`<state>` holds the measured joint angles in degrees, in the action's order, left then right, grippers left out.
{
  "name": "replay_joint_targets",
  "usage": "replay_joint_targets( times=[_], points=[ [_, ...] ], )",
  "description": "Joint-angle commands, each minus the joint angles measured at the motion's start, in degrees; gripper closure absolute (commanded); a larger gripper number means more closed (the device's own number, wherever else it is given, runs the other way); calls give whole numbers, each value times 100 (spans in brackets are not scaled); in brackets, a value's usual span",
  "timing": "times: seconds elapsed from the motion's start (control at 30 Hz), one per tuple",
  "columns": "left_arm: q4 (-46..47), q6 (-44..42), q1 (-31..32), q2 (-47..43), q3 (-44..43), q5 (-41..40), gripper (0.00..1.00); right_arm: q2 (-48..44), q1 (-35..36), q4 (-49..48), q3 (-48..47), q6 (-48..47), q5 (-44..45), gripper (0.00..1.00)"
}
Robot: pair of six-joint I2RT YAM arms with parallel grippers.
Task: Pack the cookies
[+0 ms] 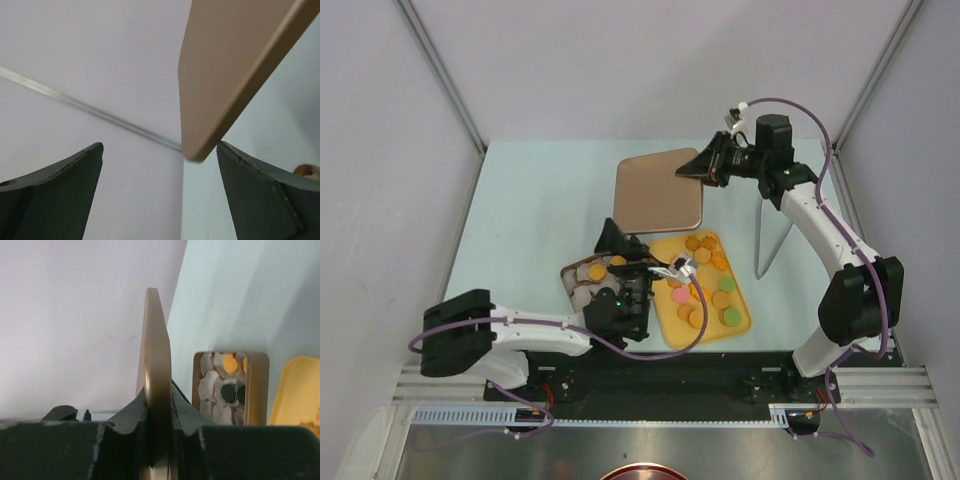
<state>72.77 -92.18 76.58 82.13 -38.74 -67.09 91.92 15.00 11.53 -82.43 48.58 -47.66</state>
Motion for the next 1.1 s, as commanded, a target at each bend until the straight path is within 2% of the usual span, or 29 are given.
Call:
replay_joint_targets(
  times=[0.0,0.07,0.23,0.27,0.3,0.37,0.4,0.43,0.47,0.5,0.53,0.57,0.6,0.63,0.77,0.87,0.9,0.93,1.07],
  points=[
    [2602,700,-169,-889,173,-1059,0,317,-50,392,-764,-805,239,100],
    [2514,1094,-257,-1101,253,-1367,0,397,-33,525,-993,-946,380,100],
    [1356,2255,-477,-2022,446,-1886,0,643,169,1185,-1293,-1587,881,100],
    [1119,2753,-494,-2164,455,-2017,0,643,178,1176,-1223,-1597,907,100],
    [464,3063,-503,-2296,446,-2071,2,652,196,1115,-1179,-1623,890,100],
    [-679,4449,-503,-2753,359,-2106,5,704,213,1106,-1152,-1650,890,100],
    [-2443,5133,-495,-2937,124,-2063,6,722,213,1123,-1152,-1658,864,100],
    [-3757,7289,-503,-3279,-96,-1967,8,740,213,1115,-1152,-1624,846,100],
    [-7982,9068,-503,-3430,-1047,-878,10,722,213,1115,-1152,-1623,829,100],
    [-9616,10826,-643,-3475,-1561,-128,14,713,222,1080,-1170,-1606,837,100],
    [-10129,12114,-1671,-3484,-1766,680,18,705,213,1071,-1196,-1614,846,100],
    [-10377,12249,-2159,-3536,-1855,1384,26,678,213,1088,-1222,-1615,855,100],
    [-10362,12285,-2773,-3554,-1830,2305,28,678,205,1114,-1292,-1615,837,100],
    [-10345,12381,-2971,-3563,-1795,2619,29,661,205,1123,-1301,-1615,820,100],
    [-10301,12751,-3648,-3703,-1725,3990,27,503,213,932,-1144,-1641,750,100],
    [-10178,13102,-4500,-3765,-1506,5378,26,476,187,326,-669,-1378,347,100],
    [-10186,13251,-4955,-3783,-1435,5669,26,520,178,298,-651,-1334,232,100],
    [-10178,13313,-5142,-3783,-1374,6203,27,563,178,297,-651,-1325,126,100],
    [-10397,13463,-5635,-3757,-1031,6551,27,722,239,-308,-485,-1088,-663,100]
  ],
)
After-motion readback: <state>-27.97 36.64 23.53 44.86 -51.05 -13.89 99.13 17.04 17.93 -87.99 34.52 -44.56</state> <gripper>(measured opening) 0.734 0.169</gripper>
